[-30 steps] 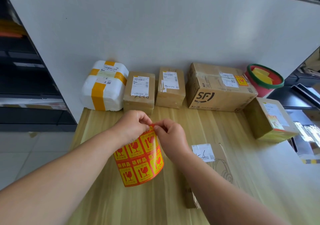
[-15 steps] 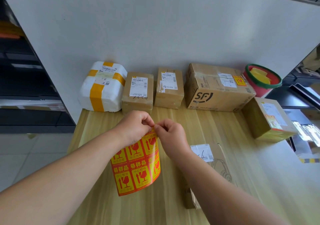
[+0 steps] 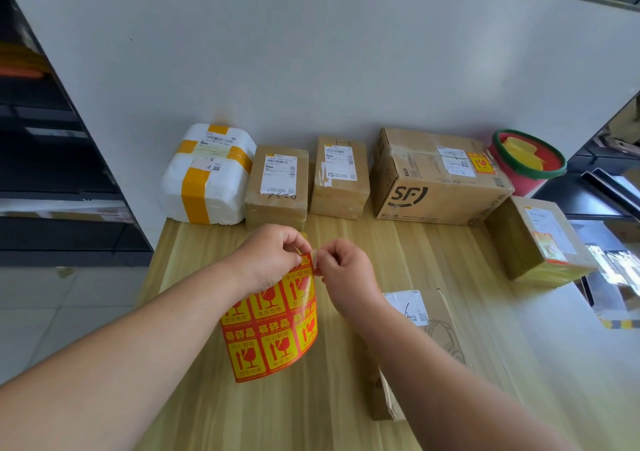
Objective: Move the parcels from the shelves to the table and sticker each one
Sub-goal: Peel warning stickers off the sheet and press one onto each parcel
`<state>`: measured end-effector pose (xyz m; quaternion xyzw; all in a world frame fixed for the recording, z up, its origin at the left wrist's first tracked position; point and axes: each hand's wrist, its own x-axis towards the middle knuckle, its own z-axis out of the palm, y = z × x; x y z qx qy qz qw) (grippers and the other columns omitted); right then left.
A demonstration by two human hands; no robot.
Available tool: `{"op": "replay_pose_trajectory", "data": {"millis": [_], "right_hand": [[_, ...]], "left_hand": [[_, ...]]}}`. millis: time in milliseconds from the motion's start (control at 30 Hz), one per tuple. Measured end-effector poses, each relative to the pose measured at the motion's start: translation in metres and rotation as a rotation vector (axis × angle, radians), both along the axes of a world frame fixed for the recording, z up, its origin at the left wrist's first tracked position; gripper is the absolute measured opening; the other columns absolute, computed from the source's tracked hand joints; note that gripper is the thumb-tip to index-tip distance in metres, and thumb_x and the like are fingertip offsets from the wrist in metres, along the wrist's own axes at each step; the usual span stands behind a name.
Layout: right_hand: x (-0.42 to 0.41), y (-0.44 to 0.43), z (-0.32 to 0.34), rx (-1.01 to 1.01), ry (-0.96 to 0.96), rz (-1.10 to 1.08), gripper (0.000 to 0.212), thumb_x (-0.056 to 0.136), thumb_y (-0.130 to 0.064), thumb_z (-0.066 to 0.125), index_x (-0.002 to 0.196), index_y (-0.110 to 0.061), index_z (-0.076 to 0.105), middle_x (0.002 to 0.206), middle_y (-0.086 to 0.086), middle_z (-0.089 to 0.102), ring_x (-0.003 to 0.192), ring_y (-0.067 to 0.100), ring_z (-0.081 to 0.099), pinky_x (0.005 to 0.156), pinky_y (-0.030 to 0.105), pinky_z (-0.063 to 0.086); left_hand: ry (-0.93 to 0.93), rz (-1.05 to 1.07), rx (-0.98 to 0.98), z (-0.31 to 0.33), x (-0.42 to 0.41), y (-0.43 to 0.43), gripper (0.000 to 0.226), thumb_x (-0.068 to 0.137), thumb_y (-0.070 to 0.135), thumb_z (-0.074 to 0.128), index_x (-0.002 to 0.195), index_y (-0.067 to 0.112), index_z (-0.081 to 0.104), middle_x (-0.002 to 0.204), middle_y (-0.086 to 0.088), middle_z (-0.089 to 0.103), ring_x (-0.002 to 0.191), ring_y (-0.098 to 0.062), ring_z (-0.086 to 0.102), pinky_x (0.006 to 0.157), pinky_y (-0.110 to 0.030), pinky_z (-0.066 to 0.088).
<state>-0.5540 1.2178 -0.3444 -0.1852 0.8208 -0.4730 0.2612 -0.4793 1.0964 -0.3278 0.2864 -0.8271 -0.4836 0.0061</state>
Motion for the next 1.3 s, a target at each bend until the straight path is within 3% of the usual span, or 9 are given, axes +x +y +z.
{"op": "replay_pose_trajectory", "data": {"millis": [267, 467, 600, 700, 967, 1067, 1133, 1233, 1300], "right_hand": [[-0.006, 0.001, -0.005, 0.014, -0.038, -0.143, 0.014, 0.092, -0.015, 0.045, 0.082, -0.011, 0.055, 0.089, 0.017, 0.068, 0.067, 0.019, 0.054, 0.058, 0.034, 0.044], [-0.012, 0.004, -0.009, 0.003, -0.115, -0.216, 0.014, 0.094, -0.019, 0.044, 0.086, -0.012, 0.053, 0.094, 0.019, 0.067, 0.084, 0.032, 0.066, 0.079, 0.051, 0.054], [-0.023, 0.01, -0.008, -0.023, -0.185, -0.288, 0.016, 0.097, -0.017, 0.041, 0.095, -0.008, 0.054, 0.09, 0.011, 0.067, 0.085, 0.025, 0.067, 0.082, 0.046, 0.057], [-0.031, 0.016, -0.006, -0.045, -0.209, -0.354, 0.016, 0.099, -0.015, 0.04, 0.096, -0.006, 0.053, 0.085, 0.008, 0.065, 0.078, 0.02, 0.065, 0.083, 0.045, 0.057], [-0.047, 0.031, -0.005, -0.037, -0.22, -0.456, 0.017, 0.097, -0.013, 0.039, 0.098, -0.004, 0.053, 0.093, 0.015, 0.066, 0.081, 0.026, 0.066, 0.081, 0.044, 0.058], [-0.045, 0.032, -0.008, -0.006, -0.205, -0.439, 0.017, 0.098, -0.014, 0.041, 0.1, -0.004, 0.055, 0.09, 0.014, 0.065, 0.076, 0.023, 0.065, 0.079, 0.043, 0.058], [-0.042, 0.031, -0.01, 0.009, -0.186, -0.414, 0.018, 0.098, -0.015, 0.042, 0.1, -0.004, 0.056, 0.086, 0.012, 0.066, 0.073, 0.022, 0.064, 0.08, 0.046, 0.057], [-0.037, 0.029, -0.014, 0.019, -0.154, -0.378, 0.016, 0.096, -0.017, 0.043, 0.096, -0.008, 0.057, 0.088, 0.014, 0.069, 0.076, 0.025, 0.066, 0.081, 0.049, 0.056], [-0.034, 0.027, -0.015, 0.028, -0.141, -0.353, 0.015, 0.096, -0.018, 0.044, 0.093, -0.01, 0.057, 0.087, 0.014, 0.07, 0.082, 0.03, 0.069, 0.082, 0.05, 0.056]], "left_hand": [[-0.068, 0.075, -0.01, -0.006, 0.003, -0.009, 0.022, 0.088, 0.006, 0.055, 0.081, 0.026, 0.063, 0.084, -0.001, 0.064, 0.083, -0.019, 0.06, 0.076, -0.032, 0.049], [-0.102, 0.122, -0.011, -0.013, 0.004, -0.015, 0.021, 0.088, 0.005, 0.054, 0.081, 0.024, 0.063, 0.083, -0.003, 0.066, 0.08, -0.02, 0.064, 0.077, -0.037, 0.055], [-0.126, 0.154, -0.019, -0.02, 0.005, -0.021, 0.021, 0.087, 0.004, 0.053, 0.081, 0.021, 0.064, 0.082, -0.004, 0.066, 0.079, -0.02, 0.064, 0.071, -0.031, 0.053], [-0.16, 0.165, -0.035, -0.027, 0.006, -0.026, 0.023, 0.085, 0.004, 0.052, 0.08, 0.022, 0.064, 0.083, -0.004, 0.065, 0.08, -0.022, 0.063, 0.075, -0.035, 0.054], [-0.25, 0.112, -0.114, -0.051, 0.003, -0.04, 0.027, 0.084, 0.003, 0.053, 0.075, 0.025, 0.063, 0.085, -0.003, 0.064, 0.08, -0.024, 0.062, 0.067, -0.031, 0.051], [-0.267, 0.079, -0.13, -0.056, -0.001, -0.044, 0.02, 0.087, 0.006, 0.057, 0.082, 0.024, 0.064, 0.089, -0.005, 0.064, 0.073, -0.027, 0.064, 0.059, -0.036, 0.055], [-0.269, 0.082, -0.142, -0.057, -0.004, -0.045, 0.016, 0.089, 0.012, 0.059, 0.1, 0.023, 0.065, 0.098, -0.003, 0.064, 0.071, -0.025, 0.062, 0.056, -0.033, 0.052], [-0.259, 0.071, -0.251, -0.055, -0.009, -0.042, 0.038, 0.089, 0.022, 0.062, 0.127, 0.025, 0.056, 0.128, -0.003, 0.056, 0.093, -0.027, 0.062, 0.073, -0.033, 0.051], [-0.207, 0.05, -0.309, -0.051, -0.012, -0.032, 0.039, 0.089, 0.025, 0.062, 0.128, 0.024, 0.056, 0.132, -0.003, 0.055, 0.108, -0.027, 0.058, 0.087, -0.036, 0.049]]}}
